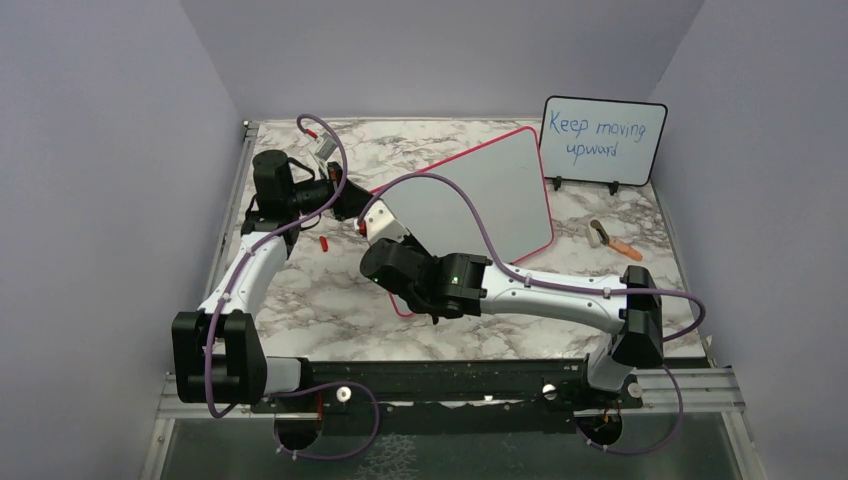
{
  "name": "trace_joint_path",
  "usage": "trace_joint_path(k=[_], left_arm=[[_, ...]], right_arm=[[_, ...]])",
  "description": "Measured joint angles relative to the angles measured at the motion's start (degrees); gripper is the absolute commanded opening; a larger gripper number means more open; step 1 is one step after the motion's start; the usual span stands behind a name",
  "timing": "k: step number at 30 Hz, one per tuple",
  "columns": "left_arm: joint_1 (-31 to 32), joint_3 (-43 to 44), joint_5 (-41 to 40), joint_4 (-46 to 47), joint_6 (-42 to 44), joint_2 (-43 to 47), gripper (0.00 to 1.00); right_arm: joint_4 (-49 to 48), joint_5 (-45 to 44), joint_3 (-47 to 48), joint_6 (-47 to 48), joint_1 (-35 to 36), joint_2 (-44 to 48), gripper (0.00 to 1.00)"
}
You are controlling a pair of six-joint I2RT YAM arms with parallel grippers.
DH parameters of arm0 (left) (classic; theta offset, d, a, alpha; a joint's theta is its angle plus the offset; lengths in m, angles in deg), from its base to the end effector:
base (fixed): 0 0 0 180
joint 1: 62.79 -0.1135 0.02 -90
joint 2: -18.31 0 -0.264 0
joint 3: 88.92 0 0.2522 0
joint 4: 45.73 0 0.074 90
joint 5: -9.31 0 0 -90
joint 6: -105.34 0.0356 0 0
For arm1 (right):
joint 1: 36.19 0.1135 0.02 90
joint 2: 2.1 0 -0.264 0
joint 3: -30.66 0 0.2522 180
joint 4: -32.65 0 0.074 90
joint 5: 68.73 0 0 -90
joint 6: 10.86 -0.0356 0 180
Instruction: Write a sentence on the whiteboard
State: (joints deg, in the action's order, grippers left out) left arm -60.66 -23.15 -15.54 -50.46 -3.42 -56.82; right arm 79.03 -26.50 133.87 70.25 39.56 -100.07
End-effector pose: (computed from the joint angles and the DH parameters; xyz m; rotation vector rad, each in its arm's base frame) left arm 0.2860 -0.0430 0.3060 0.5771 1.7577 -1.2745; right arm 0.1195 0.3633 0.3336 -0.7620 1.8806 -0.0429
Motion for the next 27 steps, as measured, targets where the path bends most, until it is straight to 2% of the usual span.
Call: trace_joint_path(k=[27], left_arm=[[0.13,0.07,-0.02,-0.15,0.15,0.0,0.0]], right_arm=[[-2.36,2.58,-1.46,-0.07,-0.11,2.38,0.01]])
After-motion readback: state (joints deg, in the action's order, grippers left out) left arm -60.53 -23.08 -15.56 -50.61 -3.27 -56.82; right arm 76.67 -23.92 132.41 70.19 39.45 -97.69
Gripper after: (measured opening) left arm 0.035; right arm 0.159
